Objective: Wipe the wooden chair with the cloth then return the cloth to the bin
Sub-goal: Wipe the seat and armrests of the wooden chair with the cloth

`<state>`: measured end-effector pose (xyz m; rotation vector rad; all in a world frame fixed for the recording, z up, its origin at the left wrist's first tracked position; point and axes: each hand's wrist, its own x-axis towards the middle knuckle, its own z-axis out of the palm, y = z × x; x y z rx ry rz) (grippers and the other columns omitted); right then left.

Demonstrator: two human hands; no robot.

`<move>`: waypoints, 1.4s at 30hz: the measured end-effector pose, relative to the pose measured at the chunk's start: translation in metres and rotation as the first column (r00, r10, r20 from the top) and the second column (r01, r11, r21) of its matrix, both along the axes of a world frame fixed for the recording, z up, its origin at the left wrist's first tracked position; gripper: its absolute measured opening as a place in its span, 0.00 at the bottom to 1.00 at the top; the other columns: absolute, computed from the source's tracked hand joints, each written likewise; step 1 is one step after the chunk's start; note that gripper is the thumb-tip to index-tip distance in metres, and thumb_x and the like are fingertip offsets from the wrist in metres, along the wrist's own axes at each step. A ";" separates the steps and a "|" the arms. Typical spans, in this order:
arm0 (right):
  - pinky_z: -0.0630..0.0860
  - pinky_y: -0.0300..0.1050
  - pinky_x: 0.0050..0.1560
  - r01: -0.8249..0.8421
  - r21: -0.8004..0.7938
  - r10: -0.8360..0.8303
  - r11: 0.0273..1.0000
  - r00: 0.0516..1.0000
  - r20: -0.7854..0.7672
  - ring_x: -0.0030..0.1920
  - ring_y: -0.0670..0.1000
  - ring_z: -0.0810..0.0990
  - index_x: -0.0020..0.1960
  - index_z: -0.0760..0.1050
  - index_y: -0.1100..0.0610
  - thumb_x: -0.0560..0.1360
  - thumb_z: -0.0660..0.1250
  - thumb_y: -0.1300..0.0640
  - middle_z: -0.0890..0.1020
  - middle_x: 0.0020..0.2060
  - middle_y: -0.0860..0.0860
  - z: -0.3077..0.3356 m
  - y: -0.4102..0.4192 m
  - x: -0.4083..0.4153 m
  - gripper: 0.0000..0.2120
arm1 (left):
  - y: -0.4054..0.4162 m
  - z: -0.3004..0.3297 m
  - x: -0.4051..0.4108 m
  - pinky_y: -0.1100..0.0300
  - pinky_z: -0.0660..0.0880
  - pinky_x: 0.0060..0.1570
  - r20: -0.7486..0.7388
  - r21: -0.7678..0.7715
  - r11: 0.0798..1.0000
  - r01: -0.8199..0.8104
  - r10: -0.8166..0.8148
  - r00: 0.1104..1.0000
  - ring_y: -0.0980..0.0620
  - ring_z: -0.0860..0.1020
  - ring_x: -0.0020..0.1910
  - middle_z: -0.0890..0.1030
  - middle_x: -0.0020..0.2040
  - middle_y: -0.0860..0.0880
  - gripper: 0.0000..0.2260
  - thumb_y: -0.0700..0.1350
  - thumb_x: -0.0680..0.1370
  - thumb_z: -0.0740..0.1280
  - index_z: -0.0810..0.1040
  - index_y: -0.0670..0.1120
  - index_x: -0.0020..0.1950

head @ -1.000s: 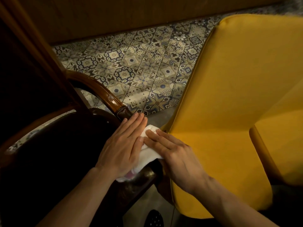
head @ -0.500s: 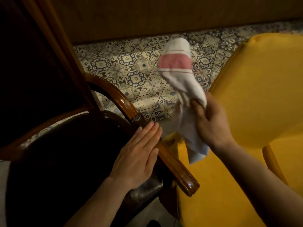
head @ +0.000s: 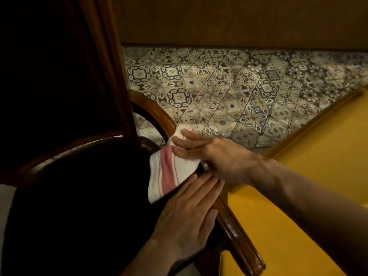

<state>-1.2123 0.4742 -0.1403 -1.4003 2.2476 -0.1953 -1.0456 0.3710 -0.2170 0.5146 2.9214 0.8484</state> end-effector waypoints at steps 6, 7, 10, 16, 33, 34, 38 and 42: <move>0.61 0.56 0.77 0.082 -0.082 -0.089 0.993 0.993 -0.083 0.80 0.49 0.50 0.79 0.59 0.46 0.75 0.61 0.75 0.57 0.80 0.45 -0.010 -0.061 -0.037 0.40 | 0.001 -0.005 -0.003 0.53 0.48 0.79 -0.014 0.072 0.997 0.011 -0.010 1.000 0.55 0.48 0.82 0.53 0.83 0.54 0.25 0.53 0.86 0.46 0.55 0.49 0.82; 0.61 0.56 0.77 0.110 -0.091 -0.117 0.990 0.990 -0.078 0.80 0.51 0.53 0.79 0.60 0.45 0.75 0.61 0.74 0.57 0.80 0.46 -0.012 -0.072 -0.044 0.39 | 0.000 -0.006 -0.003 0.53 0.48 0.79 -0.013 0.081 0.997 0.014 -0.013 1.000 0.55 0.48 0.82 0.53 0.83 0.54 0.25 0.53 0.86 0.46 0.55 0.49 0.82; 0.63 0.54 0.75 0.206 -0.056 -0.209 0.977 0.976 -0.062 0.77 0.56 0.61 0.77 0.60 0.39 0.78 0.61 0.70 0.54 0.81 0.51 -0.017 -0.097 -0.059 0.37 | 0.000 -0.008 -0.004 0.52 0.48 0.79 -0.013 0.083 0.996 0.029 -0.028 1.000 0.54 0.48 0.82 0.52 0.84 0.53 0.25 0.52 0.86 0.46 0.54 0.49 0.83; 0.61 0.54 0.76 0.239 -0.045 -0.241 0.970 0.968 -0.070 0.79 0.54 0.58 0.79 0.57 0.41 0.79 0.58 0.68 0.55 0.81 0.49 -0.028 -0.107 -0.058 0.35 | -0.001 -0.010 -0.003 0.52 0.47 0.79 -0.006 0.059 0.998 0.031 -0.031 1.000 0.54 0.48 0.82 0.51 0.84 0.53 0.24 0.51 0.86 0.45 0.52 0.49 0.82; 0.67 0.56 0.72 0.204 -0.018 -0.205 0.979 0.973 -0.103 0.76 0.54 0.65 0.78 0.61 0.43 0.75 0.61 0.70 0.62 0.79 0.45 -0.006 -0.022 0.011 0.37 | -0.004 0.011 -0.001 0.56 0.45 0.80 0.066 -0.031 0.999 0.012 -0.010 0.998 0.60 0.47 0.81 0.56 0.82 0.55 0.24 0.56 0.86 0.44 0.55 0.52 0.82; 0.67 0.56 0.72 0.198 -0.003 -0.197 0.980 0.975 -0.102 0.76 0.55 0.65 0.78 0.61 0.44 0.76 0.62 0.68 0.62 0.79 0.46 -0.005 -0.018 0.014 0.35 | -0.003 0.013 -0.001 0.57 0.43 0.80 0.071 -0.038 0.999 0.004 -0.001 0.997 0.61 0.47 0.81 0.56 0.82 0.56 0.25 0.56 0.85 0.44 0.56 0.52 0.82; 0.68 0.55 0.71 0.238 0.080 -0.233 0.968 0.970 -0.070 0.75 0.56 0.68 0.78 0.60 0.41 0.79 0.62 0.59 0.66 0.77 0.52 -0.003 -0.005 0.022 0.30 | -0.002 0.019 0.002 0.63 0.39 0.78 0.079 -0.014 0.999 -0.045 0.046 0.996 0.61 0.48 0.81 0.59 0.82 0.55 0.26 0.59 0.84 0.44 0.59 0.53 0.81; 0.68 0.55 0.70 0.268 0.115 -0.264 0.957 0.963 -0.050 0.74 0.57 0.69 0.78 0.59 0.40 0.81 0.61 0.56 0.68 0.76 0.54 -0.004 -0.002 0.026 0.28 | -0.003 0.025 0.002 0.67 0.37 0.75 0.040 0.008 0.998 -0.056 0.056 0.998 0.61 0.50 0.80 0.60 0.81 0.54 0.27 0.59 0.84 0.45 0.61 0.52 0.81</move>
